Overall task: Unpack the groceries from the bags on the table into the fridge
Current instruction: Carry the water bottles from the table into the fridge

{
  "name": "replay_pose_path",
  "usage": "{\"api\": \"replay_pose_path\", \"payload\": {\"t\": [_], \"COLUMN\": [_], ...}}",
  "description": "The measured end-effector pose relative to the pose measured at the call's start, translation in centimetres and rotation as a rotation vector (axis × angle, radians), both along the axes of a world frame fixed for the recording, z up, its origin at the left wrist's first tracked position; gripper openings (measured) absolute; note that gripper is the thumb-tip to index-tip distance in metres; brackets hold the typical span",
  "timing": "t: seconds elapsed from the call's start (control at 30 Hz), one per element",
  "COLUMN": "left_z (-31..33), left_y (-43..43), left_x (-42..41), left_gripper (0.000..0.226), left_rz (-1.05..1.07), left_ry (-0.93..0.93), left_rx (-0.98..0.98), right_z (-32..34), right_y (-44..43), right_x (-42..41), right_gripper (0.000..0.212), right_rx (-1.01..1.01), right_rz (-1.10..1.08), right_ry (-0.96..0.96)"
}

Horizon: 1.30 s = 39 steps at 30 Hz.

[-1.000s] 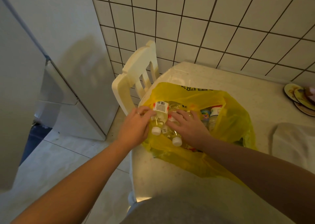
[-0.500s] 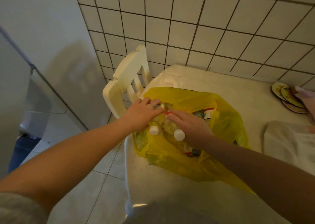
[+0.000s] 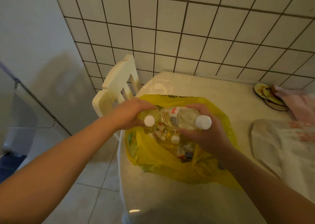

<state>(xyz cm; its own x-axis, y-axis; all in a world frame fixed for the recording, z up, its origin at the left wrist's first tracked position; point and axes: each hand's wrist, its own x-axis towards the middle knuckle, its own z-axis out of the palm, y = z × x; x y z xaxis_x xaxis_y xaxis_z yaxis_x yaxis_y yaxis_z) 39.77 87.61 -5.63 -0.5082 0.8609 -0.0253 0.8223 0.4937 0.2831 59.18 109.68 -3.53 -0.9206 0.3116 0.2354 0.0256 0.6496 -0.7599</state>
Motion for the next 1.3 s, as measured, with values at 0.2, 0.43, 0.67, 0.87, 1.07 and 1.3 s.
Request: {"api": "replay_pose_path", "payload": {"t": [0.2,0.43,0.67,0.87,1.07,1.3], "left_z": [2.4,2.3,3.9,4.2,2.6,2.2], "left_y": [0.8,0.5,-1.2,-4.7,-11.1,-20.3], "left_x": [3.3,9.3,18.6,28.8,37.5,43.9], "left_gripper": [0.049,0.051,0.026,0.029,0.037,0.035], "left_rz": [0.099,0.340,0.542,0.711,0.964,1.004], "left_ry": [-0.248,-0.573,-1.020,-0.867,-0.719,-0.635], "left_rx": [0.314,0.786,1.222,1.226,1.068,1.054], "right_z": [3.1,7.6,7.3,5.0,0.8,-0.9], "right_y": [-0.1,-0.5,-2.6,-7.5,-14.2,-24.3], "right_x": [2.8,6.5,11.7,18.4,24.1,27.7], "right_gripper": [0.064,0.054,0.051,0.028,0.049,0.028], "right_rx": [-0.130,-0.343,-0.514,-0.574,-0.646,-0.655], "right_rz": [-0.109,-0.200,-0.163,-0.166,-0.024,0.147], "right_ry": [0.200,0.375,0.380,0.319,0.204,0.073]}}
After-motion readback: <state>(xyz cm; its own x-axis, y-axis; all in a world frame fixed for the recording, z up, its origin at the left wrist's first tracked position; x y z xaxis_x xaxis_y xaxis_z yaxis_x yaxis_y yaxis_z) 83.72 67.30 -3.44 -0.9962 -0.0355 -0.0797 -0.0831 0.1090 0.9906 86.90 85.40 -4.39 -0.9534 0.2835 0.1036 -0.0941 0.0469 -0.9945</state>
